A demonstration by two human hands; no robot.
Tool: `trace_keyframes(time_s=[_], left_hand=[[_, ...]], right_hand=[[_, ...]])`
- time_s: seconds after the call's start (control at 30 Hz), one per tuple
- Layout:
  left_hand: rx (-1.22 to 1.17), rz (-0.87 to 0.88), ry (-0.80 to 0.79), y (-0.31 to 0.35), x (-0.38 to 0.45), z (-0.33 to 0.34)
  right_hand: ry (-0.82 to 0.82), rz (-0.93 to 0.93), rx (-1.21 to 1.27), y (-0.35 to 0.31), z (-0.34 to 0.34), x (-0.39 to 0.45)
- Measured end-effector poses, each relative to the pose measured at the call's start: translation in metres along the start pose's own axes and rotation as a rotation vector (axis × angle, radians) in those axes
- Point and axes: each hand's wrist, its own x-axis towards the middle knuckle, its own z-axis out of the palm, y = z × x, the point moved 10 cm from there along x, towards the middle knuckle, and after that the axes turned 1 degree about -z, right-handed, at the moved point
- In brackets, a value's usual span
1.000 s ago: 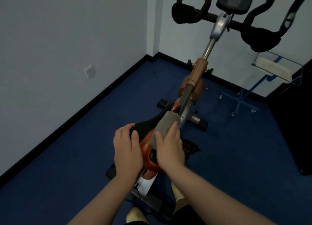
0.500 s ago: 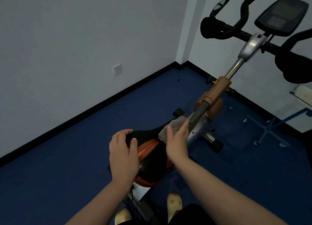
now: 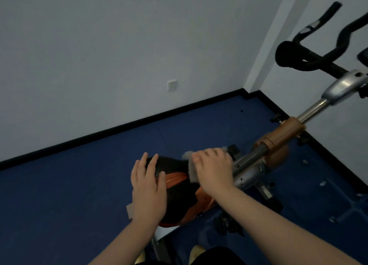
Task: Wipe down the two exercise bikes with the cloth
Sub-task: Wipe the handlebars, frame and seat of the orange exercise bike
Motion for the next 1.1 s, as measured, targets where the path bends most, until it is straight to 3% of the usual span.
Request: trace_keyframes(time_s=[0.1, 0.23, 0.33, 0.4, 0.5, 0.57, 0.67, 0.73, 0.83, 0.93, 1.03, 1.1], left_hand=[[-0.031, -0.003, 0.037, -0.003, -0.003, -0.002], [-0.138, -0.064, 0.176, -0.013, -0.011, -0.013], [-0.202, -0.125, 0.290, -0.023, -0.016, -0.019], [-0.231, -0.172, 0.297, -0.030, -0.018, -0.018], [-0.296, -0.305, 0.240, -0.045, -0.022, -0.009], [-0.339, -0.356, 0.210, -0.053, -0.029, -0.003], [-0.391, -0.367, 0.158, -0.056, -0.041, 0.004], [-0.438, -0.382, 0.080, -0.057, -0.048, 0.011], [-0.567, -0.369, -0.048, -0.056, -0.052, 0.019], [-0.618, -0.368, -0.111, -0.061, -0.050, 0.020], [-0.617, -0.409, -0.183, -0.064, -0.048, 0.024], [-0.620, -0.411, -0.218, -0.064, -0.045, 0.027]], right_hand=[[-0.111, -0.212, 0.027, -0.013, 0.001, 0.009], [-0.247, -0.066, -0.008, 0.017, 0.004, 0.032], [-0.170, -0.306, -0.144, -0.047, 0.005, 0.016], [-0.148, -0.403, 0.003, -0.071, 0.008, 0.003], [-0.391, -0.403, 0.149, -0.057, 0.022, 0.020], [-0.520, -0.302, 0.058, -0.038, 0.041, 0.042], [-0.541, -0.378, -0.004, -0.071, 0.048, 0.035], [-0.440, -0.471, 0.141, -0.095, 0.045, 0.024], [-0.598, -0.466, 0.319, -0.096, 0.048, 0.036], [-0.679, -0.424, 0.201, -0.104, 0.066, 0.046], [-0.490, -0.705, 0.123, -0.149, 0.054, 0.020], [-0.539, -0.864, 0.169, -0.163, 0.050, 0.011]])
